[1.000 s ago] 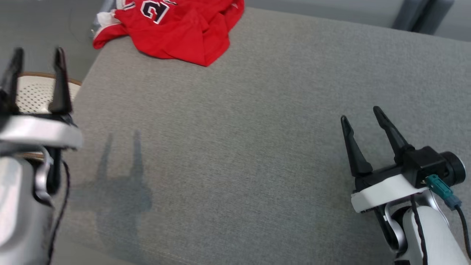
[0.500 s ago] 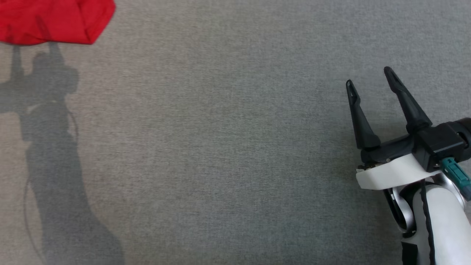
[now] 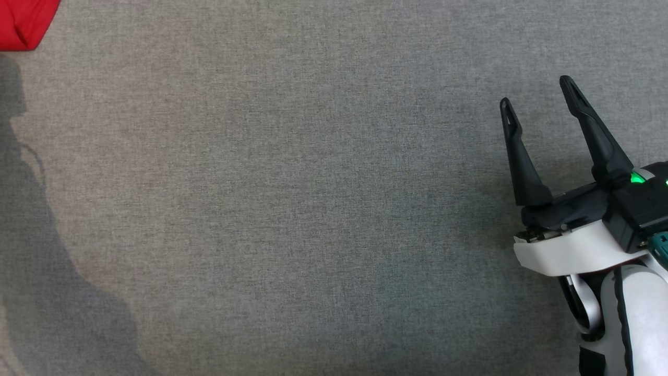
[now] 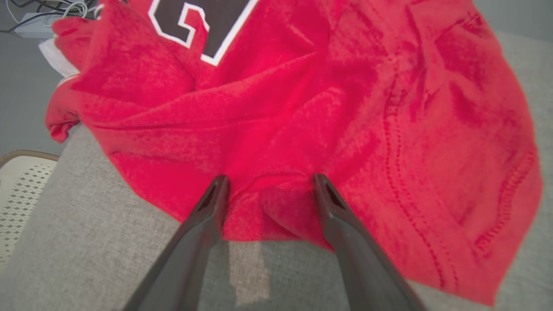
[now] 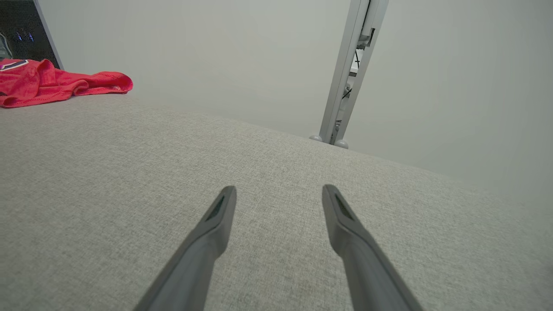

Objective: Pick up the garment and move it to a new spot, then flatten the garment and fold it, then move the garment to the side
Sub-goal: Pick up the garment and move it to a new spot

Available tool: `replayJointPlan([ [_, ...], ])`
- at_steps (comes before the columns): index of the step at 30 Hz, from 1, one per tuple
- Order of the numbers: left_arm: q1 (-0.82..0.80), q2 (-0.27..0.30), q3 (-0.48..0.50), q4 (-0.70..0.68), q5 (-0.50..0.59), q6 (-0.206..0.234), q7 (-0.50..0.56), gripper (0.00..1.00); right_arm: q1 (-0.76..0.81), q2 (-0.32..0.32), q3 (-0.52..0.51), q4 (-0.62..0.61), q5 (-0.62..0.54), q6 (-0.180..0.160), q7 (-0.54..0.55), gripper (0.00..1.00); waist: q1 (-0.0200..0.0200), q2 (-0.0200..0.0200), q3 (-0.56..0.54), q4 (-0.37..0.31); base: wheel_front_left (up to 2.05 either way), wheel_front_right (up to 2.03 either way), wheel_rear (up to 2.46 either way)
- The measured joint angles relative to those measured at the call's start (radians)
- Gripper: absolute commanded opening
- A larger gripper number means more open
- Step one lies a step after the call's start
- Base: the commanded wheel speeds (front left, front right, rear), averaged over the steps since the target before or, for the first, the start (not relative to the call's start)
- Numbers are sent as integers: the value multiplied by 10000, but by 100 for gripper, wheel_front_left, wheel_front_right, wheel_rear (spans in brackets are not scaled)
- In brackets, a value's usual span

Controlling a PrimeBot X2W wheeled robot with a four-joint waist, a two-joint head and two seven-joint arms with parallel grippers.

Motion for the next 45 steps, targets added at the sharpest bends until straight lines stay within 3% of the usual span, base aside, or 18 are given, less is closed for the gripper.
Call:
replayJointPlan([
  [2, 0, -36, 0, 31, -48, -35, -88, 100, 0, 8, 19, -25, 10, 0, 0, 100, 0, 0, -11, 30, 0, 0, 0],
  [4, 18, -88, -21, 54, -81, -90, -267, 28, -7, 19, 42, -29, 12, 0, 0, 100, 0, 0, -32, 40, 0, 0, 0],
  [5, 22, -119, -31, 65, -82, -115, -320, 0, -14, 25, 48, -31, 13, 0, 0, 100, 0, 0, -46, 41, 0, 0, 0],
  [18, 143, -297, -171, -157, -192, -219, -1225, 0, 11, 61, -219, 268, 65, 0, -224, 100, 0, 0, -589, 56, 0, 0, 0],
  [28, 131, -464, -529, -623, -255, -786, -1164, 0, 171, 142, -316, 1026, 332, 0, -650, 100, 0, 0, -1798, 46, 0, 0, 0],
  [35, 271, -1197, -1158, -1392, -451, -1352, -708, 0, 684, 163, -721, 1662, 704, 0, -995, 100, 0, 0, -3164, -5, 0, 0, 0],
  [41, 983, -2013, -2025, -2336, -685, -1524, -148, 0, 1347, 167, -1066, 2000, 968, 0, -1131, 100, 0, 0, -4537, -167, 0, 0, 0],
  [45, 1806, -2865, -2537, -3112, -1078, -1538, 29, 0, 1863, 169, -1250, 2059, 1120, 0, -1127, 100, 0, 0, -5364, -368, 0, 0, 0],
])
